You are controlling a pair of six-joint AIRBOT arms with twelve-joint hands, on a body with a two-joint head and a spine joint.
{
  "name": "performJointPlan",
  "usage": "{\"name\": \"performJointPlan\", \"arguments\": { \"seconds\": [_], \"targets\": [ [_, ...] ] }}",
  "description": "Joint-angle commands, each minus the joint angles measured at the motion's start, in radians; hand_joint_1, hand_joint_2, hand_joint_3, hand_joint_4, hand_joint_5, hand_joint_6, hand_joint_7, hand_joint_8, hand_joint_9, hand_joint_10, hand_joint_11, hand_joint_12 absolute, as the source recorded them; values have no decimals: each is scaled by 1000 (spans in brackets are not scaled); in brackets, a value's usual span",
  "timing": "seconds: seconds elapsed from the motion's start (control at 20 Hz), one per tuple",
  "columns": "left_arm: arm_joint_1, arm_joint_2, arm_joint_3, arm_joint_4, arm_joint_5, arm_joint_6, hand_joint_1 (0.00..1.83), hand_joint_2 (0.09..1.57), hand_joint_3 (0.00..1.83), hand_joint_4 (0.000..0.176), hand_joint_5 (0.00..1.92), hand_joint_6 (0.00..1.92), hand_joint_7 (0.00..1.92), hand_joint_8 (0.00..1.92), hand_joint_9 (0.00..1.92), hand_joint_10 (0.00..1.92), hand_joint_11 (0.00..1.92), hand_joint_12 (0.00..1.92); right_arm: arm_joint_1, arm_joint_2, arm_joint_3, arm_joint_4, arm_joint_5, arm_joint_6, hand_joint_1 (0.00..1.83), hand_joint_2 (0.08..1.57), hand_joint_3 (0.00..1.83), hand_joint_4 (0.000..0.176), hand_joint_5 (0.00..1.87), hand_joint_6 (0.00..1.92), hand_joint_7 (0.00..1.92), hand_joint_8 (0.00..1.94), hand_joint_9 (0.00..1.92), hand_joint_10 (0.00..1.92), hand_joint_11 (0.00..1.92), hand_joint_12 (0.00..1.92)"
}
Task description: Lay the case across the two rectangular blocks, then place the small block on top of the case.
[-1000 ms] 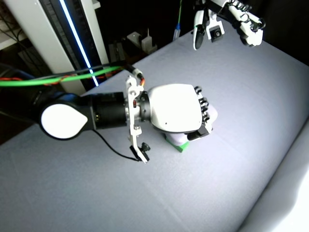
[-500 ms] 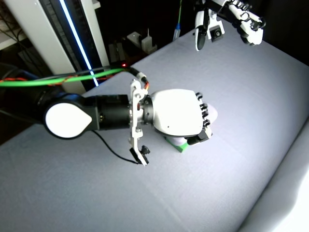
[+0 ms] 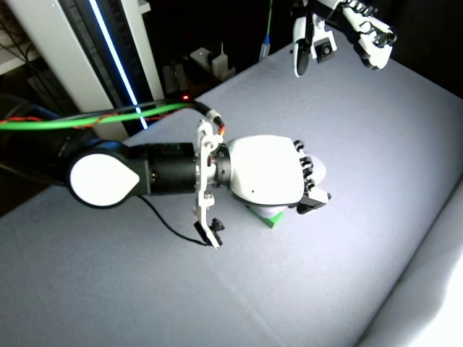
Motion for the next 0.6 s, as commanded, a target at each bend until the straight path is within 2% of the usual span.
{"name": "performJointPlan", "arguments": {
  "seconds": [0.0,0.25,0.3,0.35,0.45,0.55],
  "targets": [
    [-7,5,-1,6,-127,-1,1036,928,0,0,252,3,354,3,367,13,0,1089,11,2,5,28,67,-2,1352,1087,1,0,869,15,1007,962,985,280,539,1322],
    [-7,4,-1,6,-127,-1,986,921,0,0,267,5,363,4,406,23,0,1165,11,2,9,28,60,-2,1348,1095,1,0,860,0,989,991,1016,225,585,1343],
    [-7,4,-1,6,-127,-1,982,924,0,0,267,5,354,0,402,20,0,1167,11,2,10,28,59,-2,1199,1048,0,0,828,4,887,513,981,204,523,1342],
    [-7,3,-1,6,-127,-1,991,925,0,0,270,5,356,2,397,17,0,1165,11,2,11,28,58,-2,1167,1034,0,0,815,2,921,262,967,194,499,1327],
    [-7,3,-1,7,-127,-1,998,927,0,0,268,2,333,1,381,8,0,1100,11,2,12,28,57,-2,1162,1023,0,0,752,0,888,85,885,173,409,1340],
    [-7,2,-1,7,-127,-1,1001,930,0,0,264,0,332,1,376,5,0,1097,11,2,13,28,55,-2,1150,1016,0,0,710,0,842,39,835,162,375,1352]
  ]
}}
